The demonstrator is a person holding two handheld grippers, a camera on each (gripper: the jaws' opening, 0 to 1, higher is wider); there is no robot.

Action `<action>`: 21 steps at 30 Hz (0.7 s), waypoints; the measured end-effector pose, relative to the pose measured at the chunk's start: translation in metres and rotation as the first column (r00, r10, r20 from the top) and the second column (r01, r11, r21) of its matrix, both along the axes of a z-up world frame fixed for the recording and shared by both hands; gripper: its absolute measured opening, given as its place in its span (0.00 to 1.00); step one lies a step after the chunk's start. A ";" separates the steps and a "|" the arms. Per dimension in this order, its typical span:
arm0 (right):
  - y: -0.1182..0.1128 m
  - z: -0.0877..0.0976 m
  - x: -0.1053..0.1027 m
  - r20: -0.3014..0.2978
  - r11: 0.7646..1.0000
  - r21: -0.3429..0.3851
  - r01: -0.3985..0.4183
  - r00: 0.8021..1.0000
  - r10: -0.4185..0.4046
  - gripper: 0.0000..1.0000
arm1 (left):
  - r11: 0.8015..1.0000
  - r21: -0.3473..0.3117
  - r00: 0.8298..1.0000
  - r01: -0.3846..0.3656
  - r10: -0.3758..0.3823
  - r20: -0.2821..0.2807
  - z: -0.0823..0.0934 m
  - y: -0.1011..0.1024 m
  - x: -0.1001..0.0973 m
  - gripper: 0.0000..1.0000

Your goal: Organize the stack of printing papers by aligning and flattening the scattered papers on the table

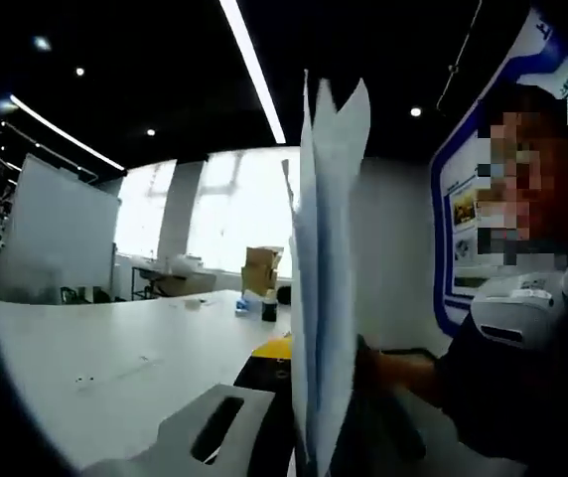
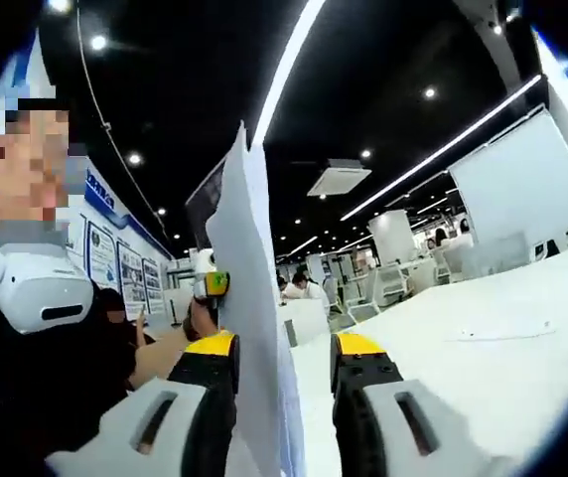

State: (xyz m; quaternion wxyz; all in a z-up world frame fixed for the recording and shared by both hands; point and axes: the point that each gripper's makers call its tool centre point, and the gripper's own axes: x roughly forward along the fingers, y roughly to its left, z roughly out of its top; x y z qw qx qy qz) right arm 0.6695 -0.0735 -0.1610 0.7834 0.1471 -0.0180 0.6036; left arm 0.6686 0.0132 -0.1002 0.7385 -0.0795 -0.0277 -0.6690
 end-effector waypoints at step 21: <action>-0.009 -0.028 0.017 0.082 0.982 -0.124 0.143 0.988 -0.133 0.00 | 0.967 0.086 0.968 -0.241 0.234 0.089 -0.022 -0.019 0.051 0.08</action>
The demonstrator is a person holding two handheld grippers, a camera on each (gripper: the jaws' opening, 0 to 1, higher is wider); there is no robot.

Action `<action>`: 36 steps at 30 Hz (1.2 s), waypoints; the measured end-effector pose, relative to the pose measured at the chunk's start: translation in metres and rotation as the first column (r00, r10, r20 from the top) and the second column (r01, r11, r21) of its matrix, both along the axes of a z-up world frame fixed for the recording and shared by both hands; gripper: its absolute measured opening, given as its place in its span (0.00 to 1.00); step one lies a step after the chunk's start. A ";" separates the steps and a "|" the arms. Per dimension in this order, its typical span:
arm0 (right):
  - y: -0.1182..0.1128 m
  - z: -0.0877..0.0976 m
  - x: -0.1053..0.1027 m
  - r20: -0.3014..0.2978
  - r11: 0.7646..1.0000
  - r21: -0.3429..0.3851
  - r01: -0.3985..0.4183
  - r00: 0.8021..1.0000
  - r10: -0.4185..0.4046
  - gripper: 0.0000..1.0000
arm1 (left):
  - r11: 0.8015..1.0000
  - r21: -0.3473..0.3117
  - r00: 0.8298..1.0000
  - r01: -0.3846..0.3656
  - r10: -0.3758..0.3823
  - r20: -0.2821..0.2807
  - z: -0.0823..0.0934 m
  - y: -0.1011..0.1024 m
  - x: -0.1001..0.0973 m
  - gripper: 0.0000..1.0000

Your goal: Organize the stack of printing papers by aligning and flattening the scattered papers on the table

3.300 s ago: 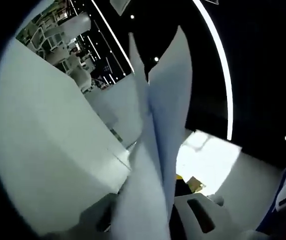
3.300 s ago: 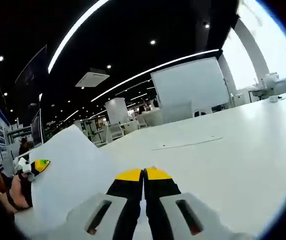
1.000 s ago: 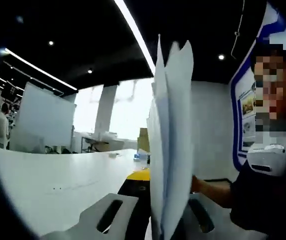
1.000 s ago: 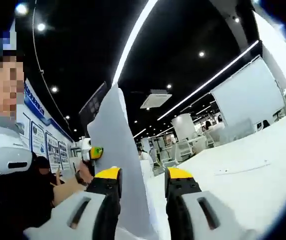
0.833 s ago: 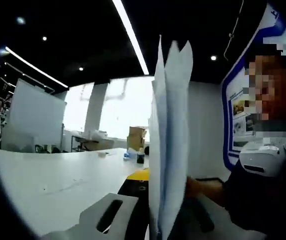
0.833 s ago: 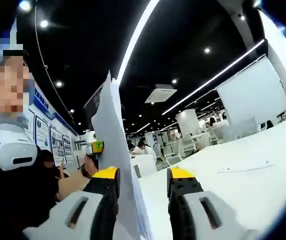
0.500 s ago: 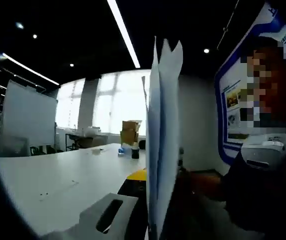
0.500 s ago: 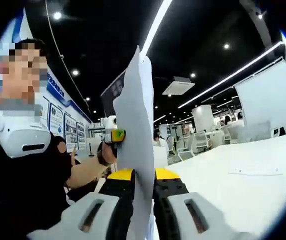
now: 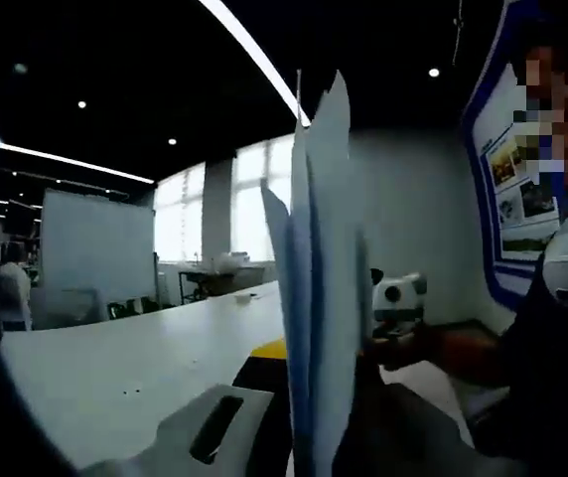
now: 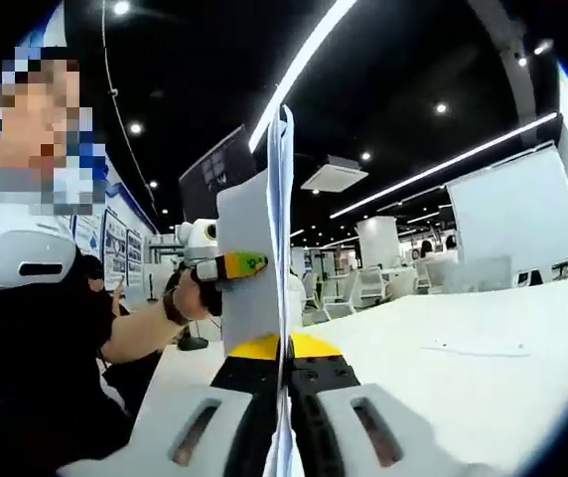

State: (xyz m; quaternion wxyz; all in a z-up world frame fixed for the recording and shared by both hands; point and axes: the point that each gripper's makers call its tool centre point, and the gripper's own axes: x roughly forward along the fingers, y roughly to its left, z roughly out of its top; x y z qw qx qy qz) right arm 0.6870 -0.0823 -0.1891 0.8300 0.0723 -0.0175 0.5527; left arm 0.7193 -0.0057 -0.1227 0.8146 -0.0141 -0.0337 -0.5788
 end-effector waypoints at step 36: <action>0.012 -0.030 0.006 -0.090 0.999 -0.047 -0.003 0.996 -0.001 0.14 | 0.997 -0.026 0.995 0.075 -0.077 -0.065 -0.027 -0.007 -0.015 0.06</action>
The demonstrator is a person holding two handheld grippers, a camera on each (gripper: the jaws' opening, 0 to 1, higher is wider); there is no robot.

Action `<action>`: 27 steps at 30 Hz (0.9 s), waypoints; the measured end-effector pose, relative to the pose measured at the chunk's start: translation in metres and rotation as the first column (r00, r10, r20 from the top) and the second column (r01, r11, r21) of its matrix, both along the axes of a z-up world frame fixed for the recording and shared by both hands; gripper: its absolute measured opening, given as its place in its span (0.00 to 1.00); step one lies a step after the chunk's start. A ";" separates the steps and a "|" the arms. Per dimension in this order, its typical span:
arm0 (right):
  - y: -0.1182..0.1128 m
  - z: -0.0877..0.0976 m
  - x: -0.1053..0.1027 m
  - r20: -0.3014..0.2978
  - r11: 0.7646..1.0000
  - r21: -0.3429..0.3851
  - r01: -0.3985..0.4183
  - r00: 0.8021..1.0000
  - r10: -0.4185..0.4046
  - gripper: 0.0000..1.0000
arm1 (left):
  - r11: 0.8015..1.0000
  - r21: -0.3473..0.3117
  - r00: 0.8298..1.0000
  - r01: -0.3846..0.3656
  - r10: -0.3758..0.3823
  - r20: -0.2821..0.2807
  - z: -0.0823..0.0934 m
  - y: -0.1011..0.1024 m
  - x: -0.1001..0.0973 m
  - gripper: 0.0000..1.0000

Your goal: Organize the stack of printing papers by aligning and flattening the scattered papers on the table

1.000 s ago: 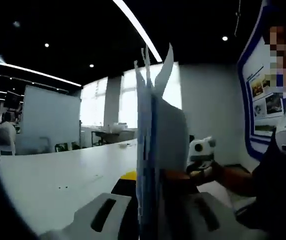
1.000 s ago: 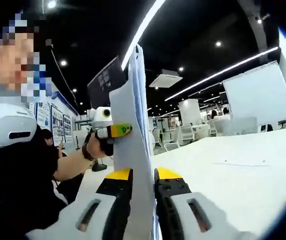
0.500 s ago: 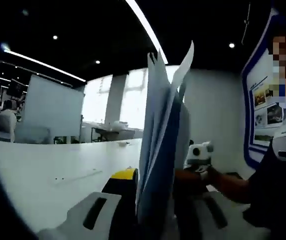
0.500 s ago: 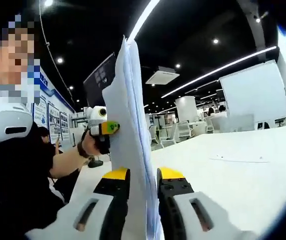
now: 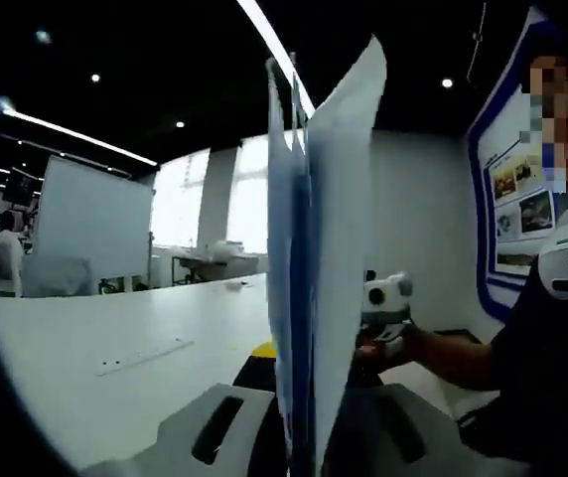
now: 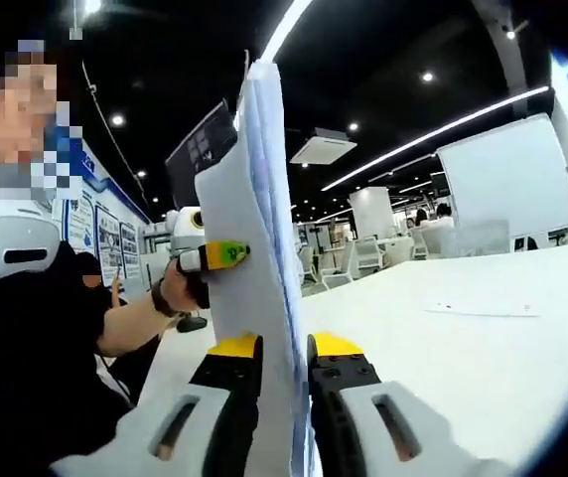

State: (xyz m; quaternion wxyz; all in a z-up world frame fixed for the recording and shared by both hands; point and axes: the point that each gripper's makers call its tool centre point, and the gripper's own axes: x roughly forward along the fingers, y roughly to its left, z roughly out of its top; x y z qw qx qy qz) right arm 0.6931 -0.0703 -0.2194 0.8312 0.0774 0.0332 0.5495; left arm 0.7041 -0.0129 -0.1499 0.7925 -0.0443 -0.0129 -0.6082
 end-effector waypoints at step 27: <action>-0.001 0.043 -0.005 -0.086 0.914 0.404 -0.045 0.992 0.087 0.61 | 0.760 -0.641 0.994 0.106 -0.088 0.059 0.124 0.066 -0.032 0.06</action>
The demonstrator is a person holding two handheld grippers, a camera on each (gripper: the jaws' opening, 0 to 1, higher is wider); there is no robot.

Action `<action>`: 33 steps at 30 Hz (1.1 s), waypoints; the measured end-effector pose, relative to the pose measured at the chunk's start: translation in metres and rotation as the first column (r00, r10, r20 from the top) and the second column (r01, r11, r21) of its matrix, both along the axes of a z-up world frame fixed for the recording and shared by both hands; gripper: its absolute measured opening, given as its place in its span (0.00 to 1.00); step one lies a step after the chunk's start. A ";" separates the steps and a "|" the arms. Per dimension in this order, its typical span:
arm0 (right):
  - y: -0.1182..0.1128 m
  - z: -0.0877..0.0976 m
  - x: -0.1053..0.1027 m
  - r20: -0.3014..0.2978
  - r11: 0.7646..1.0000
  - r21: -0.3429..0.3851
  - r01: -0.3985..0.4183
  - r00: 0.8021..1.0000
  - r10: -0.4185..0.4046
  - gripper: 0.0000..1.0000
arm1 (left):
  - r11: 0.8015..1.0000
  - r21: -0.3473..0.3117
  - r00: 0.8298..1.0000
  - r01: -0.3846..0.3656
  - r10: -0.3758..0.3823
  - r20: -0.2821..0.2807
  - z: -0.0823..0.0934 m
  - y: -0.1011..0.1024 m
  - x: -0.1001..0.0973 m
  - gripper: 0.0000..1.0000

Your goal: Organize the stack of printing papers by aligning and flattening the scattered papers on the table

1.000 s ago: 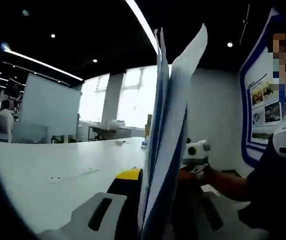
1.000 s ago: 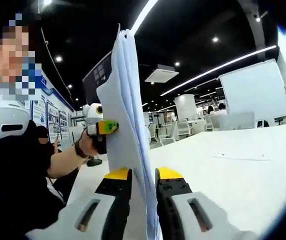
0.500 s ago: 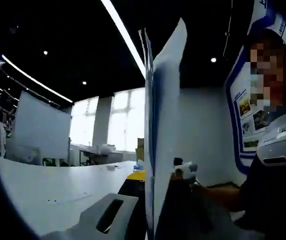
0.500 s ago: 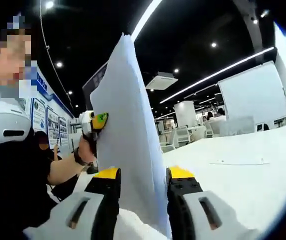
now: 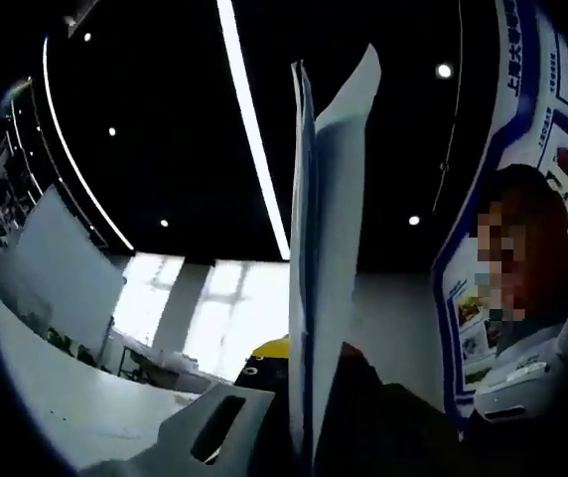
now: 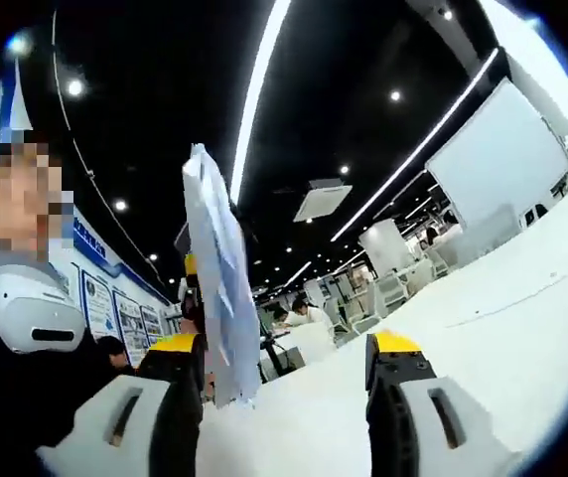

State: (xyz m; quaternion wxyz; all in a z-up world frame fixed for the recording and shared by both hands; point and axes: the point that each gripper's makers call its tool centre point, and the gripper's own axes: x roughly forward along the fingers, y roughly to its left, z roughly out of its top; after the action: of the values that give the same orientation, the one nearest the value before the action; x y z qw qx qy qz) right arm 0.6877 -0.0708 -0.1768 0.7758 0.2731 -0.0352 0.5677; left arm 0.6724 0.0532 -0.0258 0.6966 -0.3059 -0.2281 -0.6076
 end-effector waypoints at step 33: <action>0.008 0.019 -0.009 0.036 0.992 0.119 -0.031 0.999 0.027 0.00 | 0.994 -0.029 0.989 -0.107 0.104 -0.104 -0.045 0.003 0.025 0.06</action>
State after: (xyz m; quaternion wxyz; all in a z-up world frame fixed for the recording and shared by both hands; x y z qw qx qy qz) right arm 0.6790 -0.0626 -0.1577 0.7491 0.3098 -0.0785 0.5803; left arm 0.6978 0.0566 -0.0710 0.7332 -0.3361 -0.2185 -0.5493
